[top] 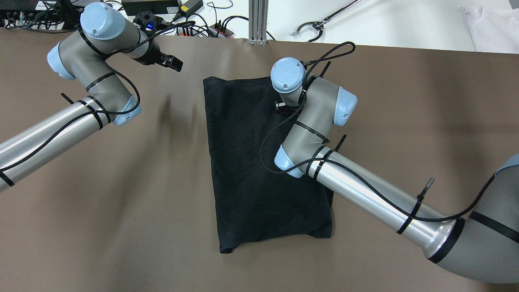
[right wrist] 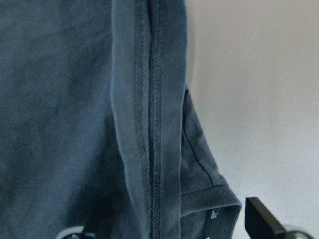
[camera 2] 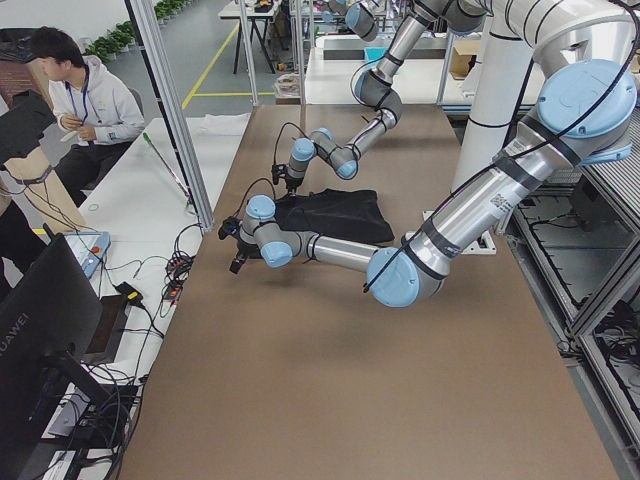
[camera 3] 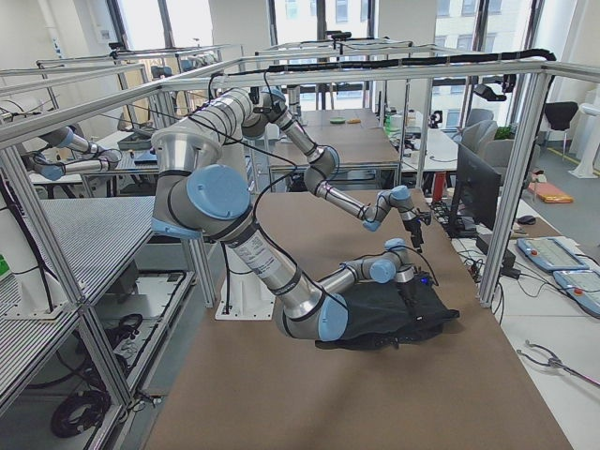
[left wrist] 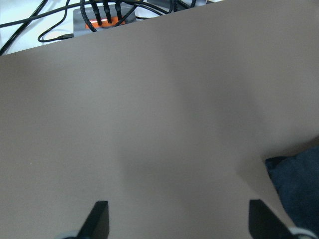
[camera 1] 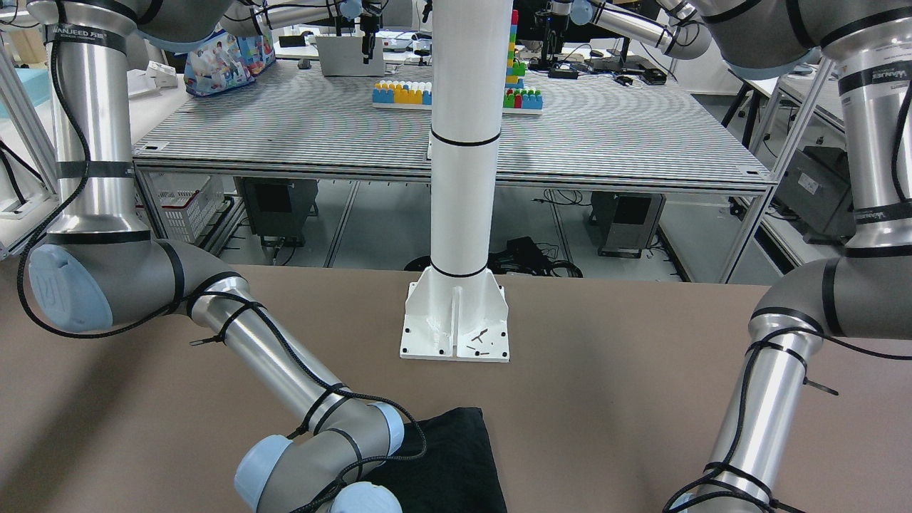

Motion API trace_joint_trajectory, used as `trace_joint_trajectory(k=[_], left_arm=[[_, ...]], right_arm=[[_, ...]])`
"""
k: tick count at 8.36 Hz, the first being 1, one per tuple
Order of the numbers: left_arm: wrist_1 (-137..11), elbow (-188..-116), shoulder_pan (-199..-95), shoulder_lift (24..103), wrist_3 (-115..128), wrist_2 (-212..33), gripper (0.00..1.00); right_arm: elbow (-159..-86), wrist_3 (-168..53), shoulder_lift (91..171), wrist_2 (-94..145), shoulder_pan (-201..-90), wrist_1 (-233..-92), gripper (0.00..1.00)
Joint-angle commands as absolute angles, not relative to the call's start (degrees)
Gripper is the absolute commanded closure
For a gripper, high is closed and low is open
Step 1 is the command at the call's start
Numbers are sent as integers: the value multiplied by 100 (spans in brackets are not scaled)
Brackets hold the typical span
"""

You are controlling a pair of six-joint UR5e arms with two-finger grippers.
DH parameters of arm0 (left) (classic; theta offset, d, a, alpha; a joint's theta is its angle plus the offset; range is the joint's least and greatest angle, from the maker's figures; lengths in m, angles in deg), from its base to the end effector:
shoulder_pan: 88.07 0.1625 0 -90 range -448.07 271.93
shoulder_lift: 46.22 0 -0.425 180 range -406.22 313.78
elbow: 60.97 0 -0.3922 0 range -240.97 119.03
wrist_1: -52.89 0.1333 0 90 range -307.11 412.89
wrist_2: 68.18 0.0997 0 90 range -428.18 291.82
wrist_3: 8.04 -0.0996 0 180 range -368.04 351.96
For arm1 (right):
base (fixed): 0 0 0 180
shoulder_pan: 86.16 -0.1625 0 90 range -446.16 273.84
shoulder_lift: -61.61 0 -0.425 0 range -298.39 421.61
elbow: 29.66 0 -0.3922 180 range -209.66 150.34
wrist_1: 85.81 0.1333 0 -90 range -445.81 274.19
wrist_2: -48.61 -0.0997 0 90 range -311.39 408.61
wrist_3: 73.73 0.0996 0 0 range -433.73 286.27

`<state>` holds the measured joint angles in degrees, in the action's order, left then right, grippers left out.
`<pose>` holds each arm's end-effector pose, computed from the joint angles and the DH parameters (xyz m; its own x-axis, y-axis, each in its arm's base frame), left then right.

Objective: Fold clothes

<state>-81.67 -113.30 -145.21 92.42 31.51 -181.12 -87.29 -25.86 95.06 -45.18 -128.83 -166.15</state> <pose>0.3743 -0.7536 0.3384 0.6576 0.2907 -0.6950 0.1448 0.8566 0.4952 -0.5395 -0.6697 0.2631 0.8884 -0.0914 0.4498 -0.0718 0.9402 0.3328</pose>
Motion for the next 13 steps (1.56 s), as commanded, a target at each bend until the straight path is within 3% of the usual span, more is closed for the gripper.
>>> trace_joint_trajectory(k=[1, 4, 6, 9, 13], left_arm=[[-8167, -11406, -14520, 9177, 3151, -18112, 0], [-8176, -11423, -14520, 9168, 3143, -18112, 0], [-8193, -11615, -14459, 9055, 3204, -18112, 0], [-8246, -13018, -13636, 8177, 4875, -18112, 0], [-8229, -13690, -12886, 8044, 6929, -18050, 0]], right_arm=[[-8381, -2984, 9501, -4490, -13263, -16306, 6], [-8371, -3698, 9589, -4551, -13836, -16315, 6], [-9106, -3297, 9589, -4621, -13540, -16324, 6], [-9696, -2470, 9597, -4631, -12985, -16192, 6], [-9874, -1714, 9659, -4964, -12984, -15852, 6]])
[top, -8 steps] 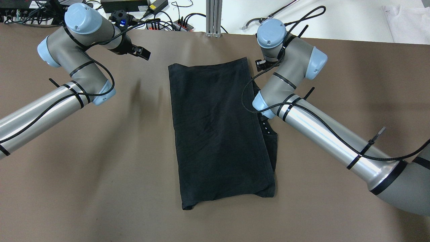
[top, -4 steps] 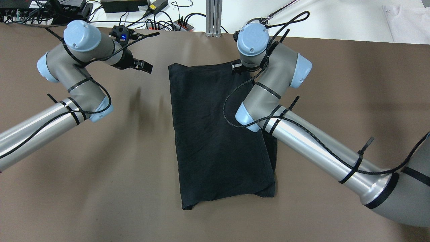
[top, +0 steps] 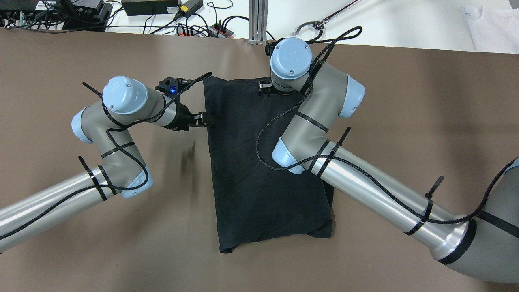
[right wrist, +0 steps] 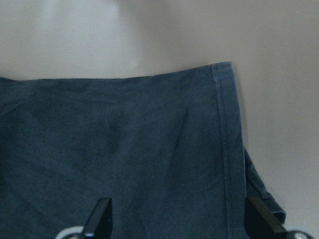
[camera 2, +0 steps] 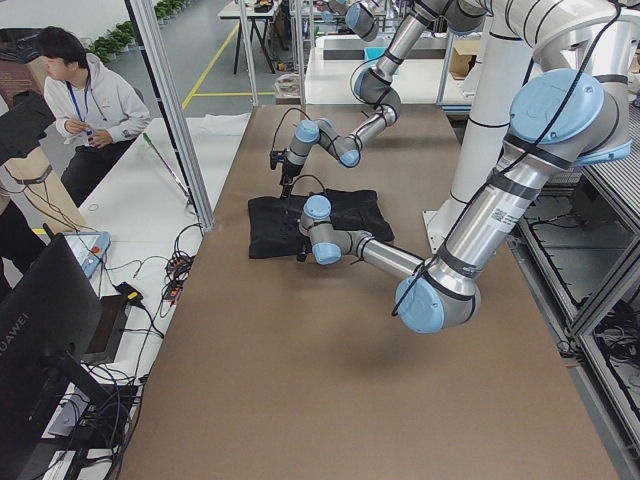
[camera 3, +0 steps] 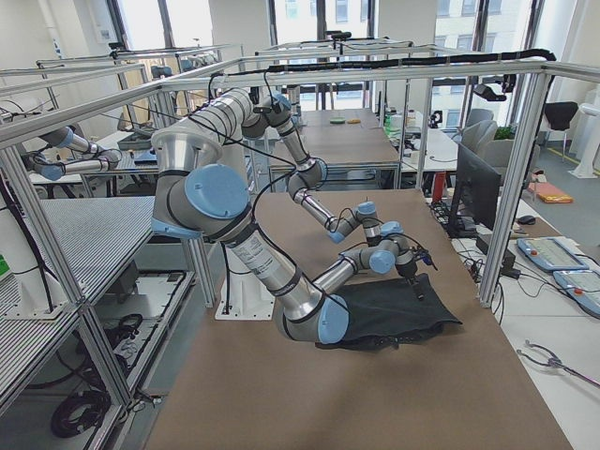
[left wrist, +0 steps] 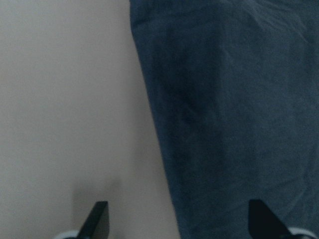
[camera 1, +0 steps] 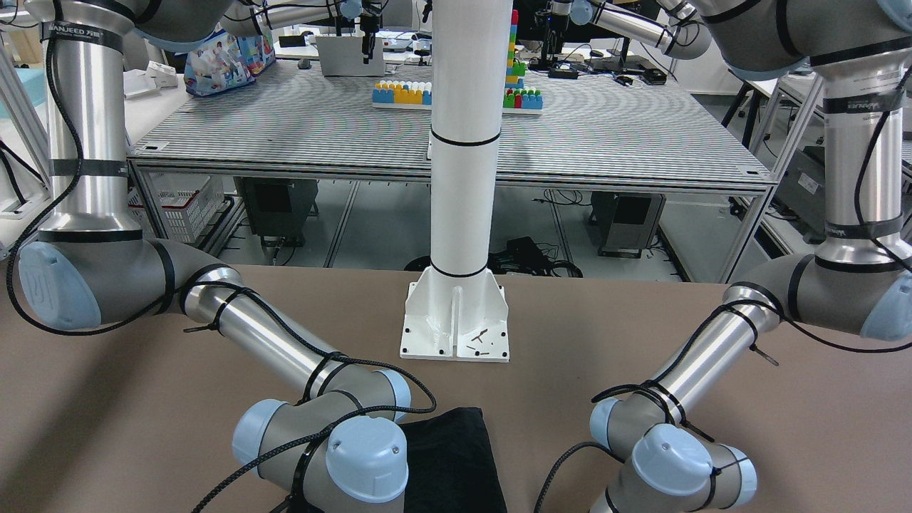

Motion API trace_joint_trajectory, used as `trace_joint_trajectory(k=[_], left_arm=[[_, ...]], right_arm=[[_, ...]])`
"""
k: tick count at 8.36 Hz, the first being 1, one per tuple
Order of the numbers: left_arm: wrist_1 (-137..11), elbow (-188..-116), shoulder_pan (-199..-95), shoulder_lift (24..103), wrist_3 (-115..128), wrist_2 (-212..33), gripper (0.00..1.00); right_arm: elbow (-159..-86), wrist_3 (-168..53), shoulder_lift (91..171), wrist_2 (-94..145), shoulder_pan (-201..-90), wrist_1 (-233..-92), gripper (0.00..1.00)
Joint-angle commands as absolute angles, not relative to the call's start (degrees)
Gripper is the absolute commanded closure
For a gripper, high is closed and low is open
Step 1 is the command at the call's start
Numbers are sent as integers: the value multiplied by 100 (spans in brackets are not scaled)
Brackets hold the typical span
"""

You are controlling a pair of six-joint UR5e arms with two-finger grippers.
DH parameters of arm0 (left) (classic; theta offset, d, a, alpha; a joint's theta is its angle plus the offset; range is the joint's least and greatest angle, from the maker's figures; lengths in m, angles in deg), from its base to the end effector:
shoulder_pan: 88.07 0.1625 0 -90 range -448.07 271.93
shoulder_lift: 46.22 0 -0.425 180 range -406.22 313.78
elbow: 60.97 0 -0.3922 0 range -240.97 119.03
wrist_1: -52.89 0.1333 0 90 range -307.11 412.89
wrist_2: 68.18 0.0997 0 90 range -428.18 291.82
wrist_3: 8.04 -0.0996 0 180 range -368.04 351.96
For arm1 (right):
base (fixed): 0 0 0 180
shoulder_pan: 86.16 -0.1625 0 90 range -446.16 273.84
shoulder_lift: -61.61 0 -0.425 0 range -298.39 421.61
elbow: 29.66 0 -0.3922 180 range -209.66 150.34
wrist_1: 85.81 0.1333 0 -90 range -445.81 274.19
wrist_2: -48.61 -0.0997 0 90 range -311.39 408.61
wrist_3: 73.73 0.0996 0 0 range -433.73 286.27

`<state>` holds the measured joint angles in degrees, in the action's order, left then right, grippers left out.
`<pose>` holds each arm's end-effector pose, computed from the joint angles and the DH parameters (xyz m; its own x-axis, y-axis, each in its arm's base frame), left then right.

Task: Fold clothes
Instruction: 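Grasp the shirt's far corners with both grippers and pull it toward the left gripper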

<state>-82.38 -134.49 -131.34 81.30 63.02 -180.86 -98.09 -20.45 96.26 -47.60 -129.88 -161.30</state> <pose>0.4804 -0.5826 0.3044 0.3985 0.0361 -0.9164 0.2601 0.9538 0.1507 -0.5050 -0.6524 0.1775 0.7614 -0.0944 0.6414 -0.2164 0.8956 0.3887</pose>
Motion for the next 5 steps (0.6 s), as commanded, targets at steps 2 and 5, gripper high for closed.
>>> trace_joint_trajectory(k=[2, 5], left_arm=[[-8229, -13665, -12623, 8008, 6948, -17709, 8], [-8229, -13691, -12490, 8017, 6948, -17664, 38]], right_arm=[[-9883, -1852, 9877, -4991, -13019, -15639, 6], [-10173, -2336, 10414, -5078, -13081, -15401, 6]])
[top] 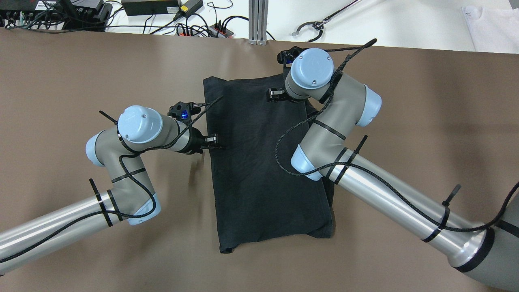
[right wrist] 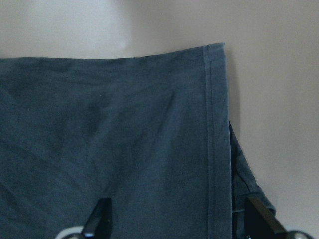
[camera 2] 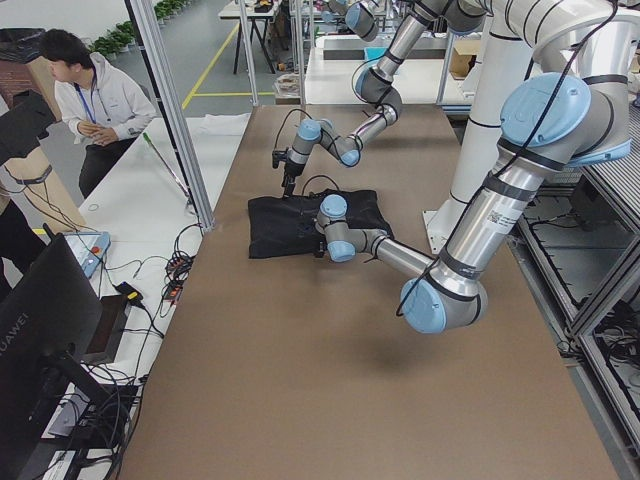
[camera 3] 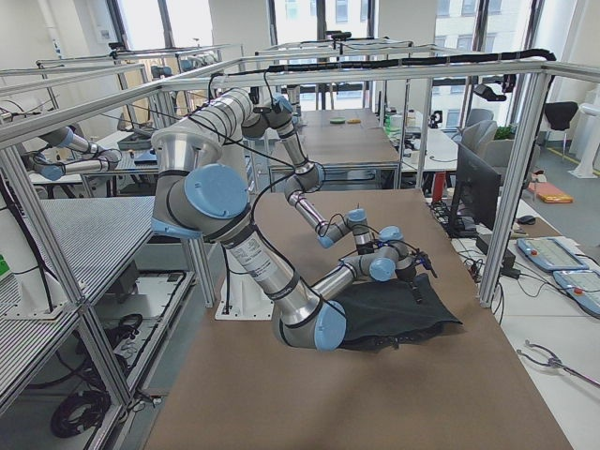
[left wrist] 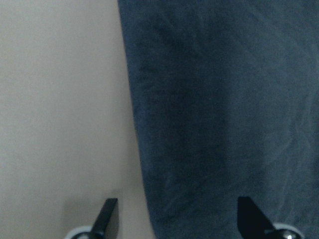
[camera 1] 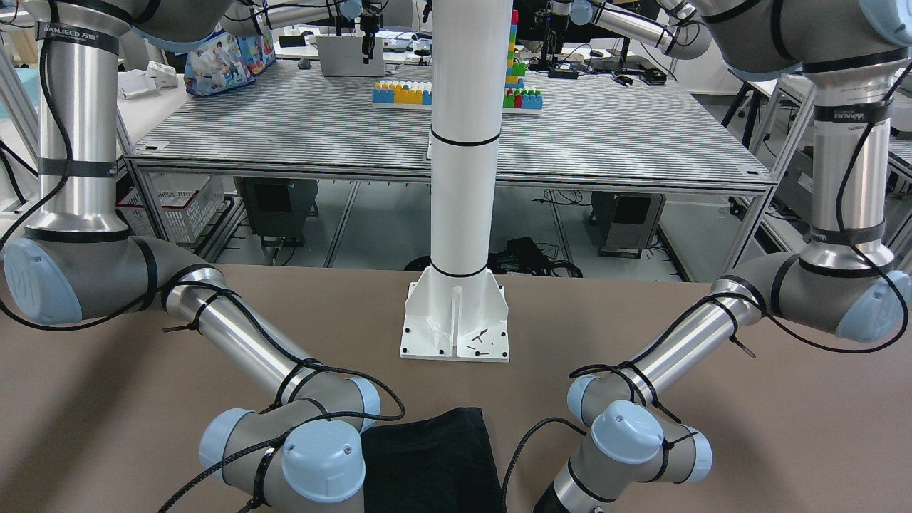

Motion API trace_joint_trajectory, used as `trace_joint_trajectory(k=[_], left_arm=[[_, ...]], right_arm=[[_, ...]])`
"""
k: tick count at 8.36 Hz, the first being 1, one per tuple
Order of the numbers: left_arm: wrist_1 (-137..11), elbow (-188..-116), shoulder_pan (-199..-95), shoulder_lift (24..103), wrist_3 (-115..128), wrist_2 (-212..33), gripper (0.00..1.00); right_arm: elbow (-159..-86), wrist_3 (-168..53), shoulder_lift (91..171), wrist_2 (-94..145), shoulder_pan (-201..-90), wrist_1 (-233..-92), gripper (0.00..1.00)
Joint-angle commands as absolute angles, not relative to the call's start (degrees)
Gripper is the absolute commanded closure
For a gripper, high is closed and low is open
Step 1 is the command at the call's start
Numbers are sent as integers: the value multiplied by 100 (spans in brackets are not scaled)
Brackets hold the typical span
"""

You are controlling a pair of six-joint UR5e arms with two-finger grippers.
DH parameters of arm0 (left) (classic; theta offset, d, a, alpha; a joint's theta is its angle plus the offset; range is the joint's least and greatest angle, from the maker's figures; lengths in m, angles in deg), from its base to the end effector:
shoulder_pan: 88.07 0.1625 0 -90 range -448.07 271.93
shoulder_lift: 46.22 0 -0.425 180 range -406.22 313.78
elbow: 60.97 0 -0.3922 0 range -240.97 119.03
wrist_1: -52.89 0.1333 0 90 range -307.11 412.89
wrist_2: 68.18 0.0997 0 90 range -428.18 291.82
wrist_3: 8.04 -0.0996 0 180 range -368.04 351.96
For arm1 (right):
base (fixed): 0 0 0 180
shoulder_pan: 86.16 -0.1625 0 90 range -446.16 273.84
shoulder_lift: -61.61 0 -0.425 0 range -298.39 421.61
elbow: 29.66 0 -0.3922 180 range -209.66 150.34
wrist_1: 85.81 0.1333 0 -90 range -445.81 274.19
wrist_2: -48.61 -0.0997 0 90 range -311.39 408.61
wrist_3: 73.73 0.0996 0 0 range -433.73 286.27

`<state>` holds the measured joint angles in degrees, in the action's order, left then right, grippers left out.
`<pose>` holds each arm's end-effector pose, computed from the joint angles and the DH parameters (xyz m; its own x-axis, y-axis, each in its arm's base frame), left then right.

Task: Fold clothes
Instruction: 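Grasp the shirt's far corners with both grippers and pull it toward the left gripper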

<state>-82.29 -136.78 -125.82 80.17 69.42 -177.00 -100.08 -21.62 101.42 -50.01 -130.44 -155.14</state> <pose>0.5237 -0.5334 0.3007 0.3716 -0.0278 -0.9280 0.2698 0.9596 0.0793 -0.4924 -0.6455 0.2187 0.7259 -0.1402 0.6733 -0.2037 0.8913 0.4052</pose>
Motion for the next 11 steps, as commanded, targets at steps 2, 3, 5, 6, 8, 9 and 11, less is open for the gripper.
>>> trace_joint_trajectory(k=[2, 3, 5, 6, 8, 9, 11], left_arm=[[-8220, -13682, -12411, 8017, 6948, -17655, 44], [-8220, -13691, -12411, 8008, 6948, -17655, 67], [-8220, -13700, -12376, 7973, 6939, -17489, 100], [-8220, -13743, -12384, 7964, 6896, -17479, 100], [-8220, -14285, -12454, 7467, 6712, -17584, 100], [-8229, -14402, -12594, 7237, 6328, -17611, 100], [-8229, -14394, -12893, 7033, 5939, -17856, 100]], right_arm=[[-10173, -2337, 10423, -5088, -13098, -15401, 6], [-10173, -2337, 10424, -5088, -13098, -15401, 6], [-10173, -2337, 10424, -5088, -13098, -15401, 6], [-10173, -2337, 10424, -5088, -13098, -15401, 6], [-10173, -2337, 10424, -5088, -13098, -15401, 6], [-10173, -2337, 10424, -5088, -13098, -15401, 6], [-10173, -2345, 10476, -5088, -13098, -15401, 6]])
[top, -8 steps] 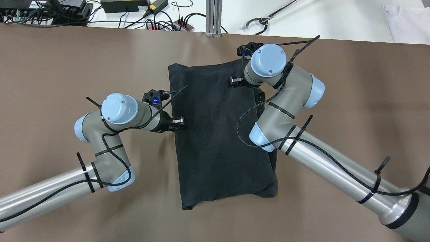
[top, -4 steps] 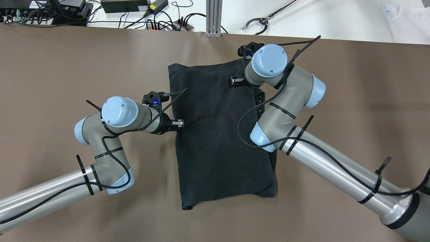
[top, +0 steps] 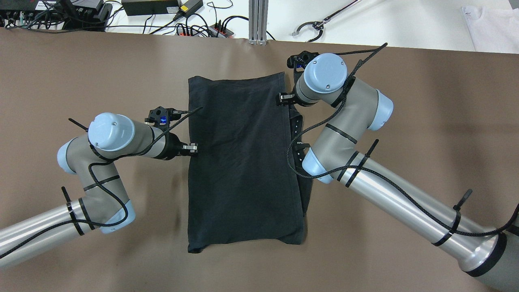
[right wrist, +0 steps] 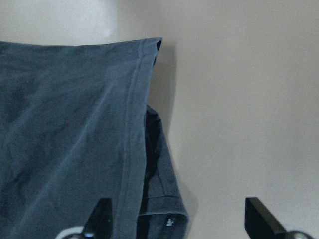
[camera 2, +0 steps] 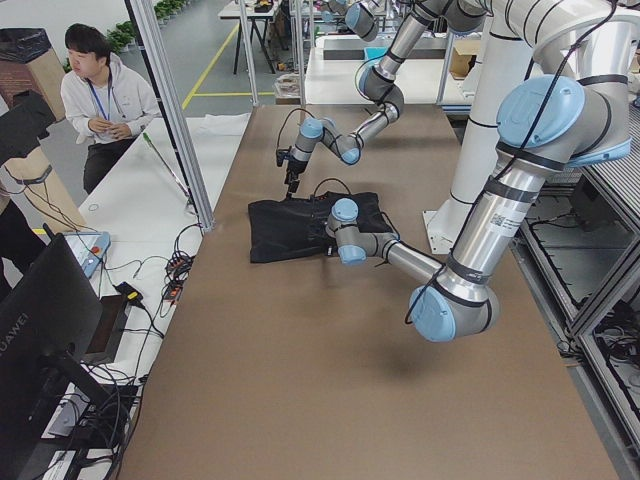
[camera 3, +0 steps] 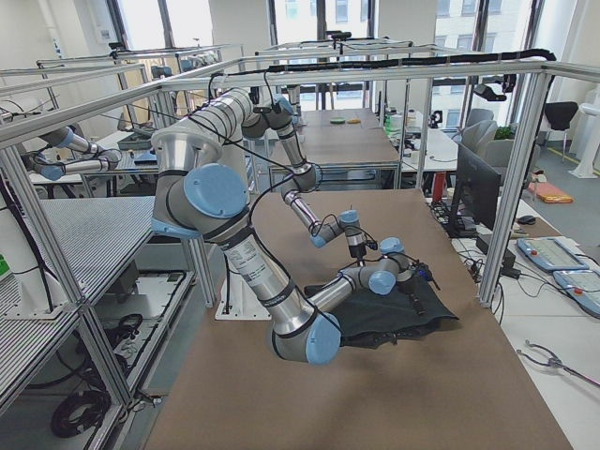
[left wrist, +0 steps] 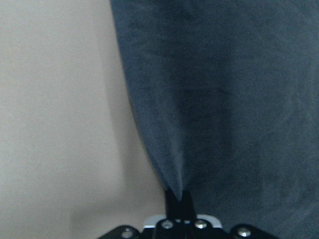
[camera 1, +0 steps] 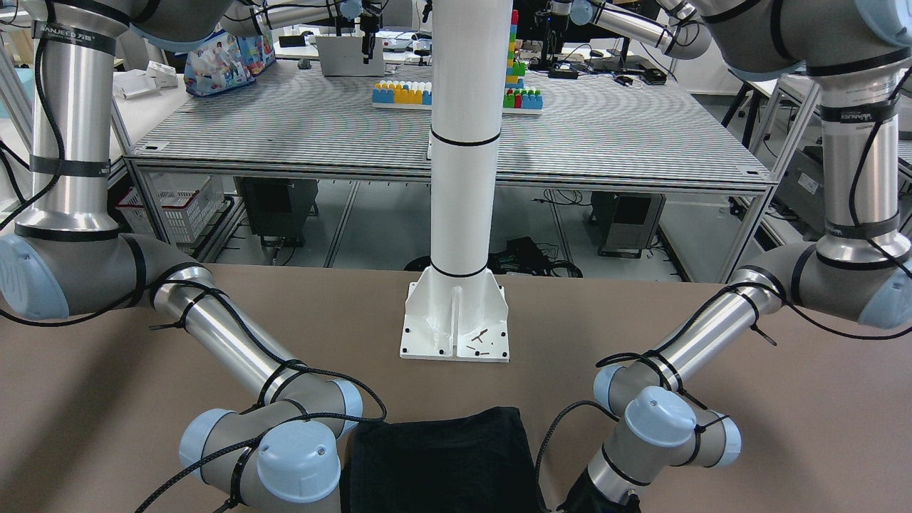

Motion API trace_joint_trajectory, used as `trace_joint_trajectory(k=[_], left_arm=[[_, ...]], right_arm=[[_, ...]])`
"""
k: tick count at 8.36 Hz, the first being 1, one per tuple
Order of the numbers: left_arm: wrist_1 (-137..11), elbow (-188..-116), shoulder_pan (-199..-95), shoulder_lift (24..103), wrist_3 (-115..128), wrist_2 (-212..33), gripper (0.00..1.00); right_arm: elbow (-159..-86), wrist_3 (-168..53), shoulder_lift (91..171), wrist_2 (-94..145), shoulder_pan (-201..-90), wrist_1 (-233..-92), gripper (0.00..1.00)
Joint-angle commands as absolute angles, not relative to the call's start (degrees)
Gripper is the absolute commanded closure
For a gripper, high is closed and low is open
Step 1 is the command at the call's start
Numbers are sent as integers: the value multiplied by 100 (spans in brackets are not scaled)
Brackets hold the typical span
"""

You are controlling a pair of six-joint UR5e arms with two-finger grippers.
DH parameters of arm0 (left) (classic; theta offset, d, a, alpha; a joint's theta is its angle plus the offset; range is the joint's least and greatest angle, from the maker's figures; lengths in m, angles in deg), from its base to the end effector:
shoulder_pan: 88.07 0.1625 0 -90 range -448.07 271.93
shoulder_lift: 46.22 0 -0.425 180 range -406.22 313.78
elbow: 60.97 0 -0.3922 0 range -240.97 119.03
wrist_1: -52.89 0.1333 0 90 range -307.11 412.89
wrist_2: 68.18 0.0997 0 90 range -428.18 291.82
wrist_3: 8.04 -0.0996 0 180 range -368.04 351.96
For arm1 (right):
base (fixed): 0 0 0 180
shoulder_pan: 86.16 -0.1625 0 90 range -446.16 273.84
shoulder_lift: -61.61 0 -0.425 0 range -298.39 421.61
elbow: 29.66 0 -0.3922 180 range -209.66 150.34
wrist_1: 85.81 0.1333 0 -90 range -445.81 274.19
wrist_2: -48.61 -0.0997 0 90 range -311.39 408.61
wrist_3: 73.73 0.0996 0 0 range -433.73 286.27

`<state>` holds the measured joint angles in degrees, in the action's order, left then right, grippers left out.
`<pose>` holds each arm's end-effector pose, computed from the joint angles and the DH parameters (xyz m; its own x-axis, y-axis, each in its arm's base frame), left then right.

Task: Fold clothes
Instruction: 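Grasp the shirt's far corners with both grippers and pull it toward the left gripper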

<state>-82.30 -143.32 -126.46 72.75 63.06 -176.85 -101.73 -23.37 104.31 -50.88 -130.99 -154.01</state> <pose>0.4837 -0.5126 0.3379 0.4116 0.0654 -0.9090 0.2377 0.9552 0.1764 -0.4801 -0.6421 0.2423 0.7279 -0.1636 0.6658 -0.1816 0.8904 0.4174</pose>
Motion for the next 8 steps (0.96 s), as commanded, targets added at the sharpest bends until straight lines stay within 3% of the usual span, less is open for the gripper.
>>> trace_joint_trajectory(k=[1, 3, 4, 8], left_arm=[[-8229, -14385, -12877, 7041, 5937, -17796, 100], [-8228, -14350, -12903, 7147, 5771, -17813, 100], [-8246, -14341, -12929, 7095, 5770, -17787, 1], [-8237, -15393, -13131, 6744, 7404, -17656, 0]], right_arm=[[-10173, -2337, 10476, -5088, -13098, -15401, 6], [-10173, -2345, 10485, -5088, -13090, -15401, 6], [-10182, -2337, 10485, -5088, -13090, -15401, 6], [-10733, -876, 10573, -5070, -12793, -15383, 6]])
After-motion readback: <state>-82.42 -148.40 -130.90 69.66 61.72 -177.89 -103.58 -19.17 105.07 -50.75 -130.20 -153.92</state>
